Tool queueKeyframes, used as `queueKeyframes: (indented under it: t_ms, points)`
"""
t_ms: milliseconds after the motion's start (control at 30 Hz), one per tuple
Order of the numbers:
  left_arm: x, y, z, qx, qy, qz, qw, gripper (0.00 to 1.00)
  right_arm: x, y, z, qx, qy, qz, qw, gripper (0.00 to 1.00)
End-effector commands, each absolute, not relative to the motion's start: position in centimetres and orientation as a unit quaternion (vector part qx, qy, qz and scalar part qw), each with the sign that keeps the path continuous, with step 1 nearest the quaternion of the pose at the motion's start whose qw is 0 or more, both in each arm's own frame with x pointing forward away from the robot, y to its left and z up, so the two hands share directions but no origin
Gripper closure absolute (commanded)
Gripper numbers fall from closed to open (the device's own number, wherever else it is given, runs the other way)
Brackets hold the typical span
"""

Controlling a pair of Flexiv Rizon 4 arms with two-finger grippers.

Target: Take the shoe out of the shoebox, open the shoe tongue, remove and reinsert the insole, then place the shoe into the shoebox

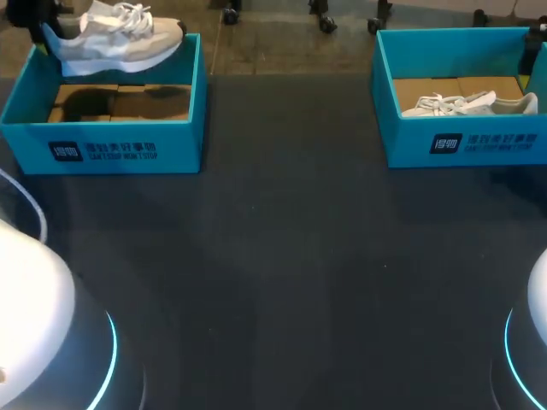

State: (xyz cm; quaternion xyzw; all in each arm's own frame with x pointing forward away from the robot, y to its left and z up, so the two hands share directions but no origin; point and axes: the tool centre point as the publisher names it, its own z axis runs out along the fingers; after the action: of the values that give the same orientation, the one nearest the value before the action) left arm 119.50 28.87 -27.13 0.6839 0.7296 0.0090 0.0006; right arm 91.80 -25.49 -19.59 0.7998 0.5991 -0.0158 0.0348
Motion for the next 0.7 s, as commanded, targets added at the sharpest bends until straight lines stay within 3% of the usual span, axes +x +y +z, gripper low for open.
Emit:
queueKeyframes:
  t_ms: [33, 333, 700]
  points:
    - [113.5, 27.4, -21.7, 0.677, 0.732, 0.070, 0.033, 1.00, 91.8, -25.5, -19.6, 0.800, 0.599, -0.015, 0.035, 0.00]
    - [109.7, 26.6, -17.6, 0.671, 0.739, 0.045, 0.032, 1.00, 91.8, -25.5, -19.6, 0.800, 0.599, -0.015, 0.035, 0.00]
    - [109.7, 26.6, -17.6, 0.671, 0.739, 0.045, 0.032, 1.00, 91.8, -25.5, -19.6, 0.800, 0.599, -0.015, 0.035, 0.00]
